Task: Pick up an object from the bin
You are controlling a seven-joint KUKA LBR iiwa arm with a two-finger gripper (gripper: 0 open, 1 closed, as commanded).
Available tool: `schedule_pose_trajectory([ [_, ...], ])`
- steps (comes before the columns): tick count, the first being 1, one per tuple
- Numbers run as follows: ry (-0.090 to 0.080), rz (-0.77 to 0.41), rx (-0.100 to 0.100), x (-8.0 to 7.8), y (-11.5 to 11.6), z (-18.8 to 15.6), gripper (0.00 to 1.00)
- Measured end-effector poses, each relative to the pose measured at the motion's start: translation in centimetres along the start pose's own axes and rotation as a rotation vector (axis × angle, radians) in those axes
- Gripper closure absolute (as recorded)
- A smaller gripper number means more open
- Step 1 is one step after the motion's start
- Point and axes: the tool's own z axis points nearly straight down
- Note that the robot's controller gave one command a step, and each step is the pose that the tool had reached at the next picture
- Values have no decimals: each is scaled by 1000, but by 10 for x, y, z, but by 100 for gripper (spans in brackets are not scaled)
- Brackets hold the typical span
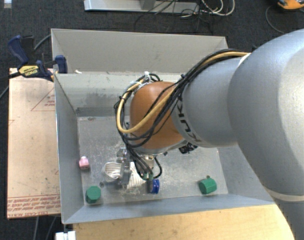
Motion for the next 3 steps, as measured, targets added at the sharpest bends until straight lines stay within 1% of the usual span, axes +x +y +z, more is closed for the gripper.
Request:
schedule_pose_trajectory([
  [3,2,1,0,0,0,-16,100],
])
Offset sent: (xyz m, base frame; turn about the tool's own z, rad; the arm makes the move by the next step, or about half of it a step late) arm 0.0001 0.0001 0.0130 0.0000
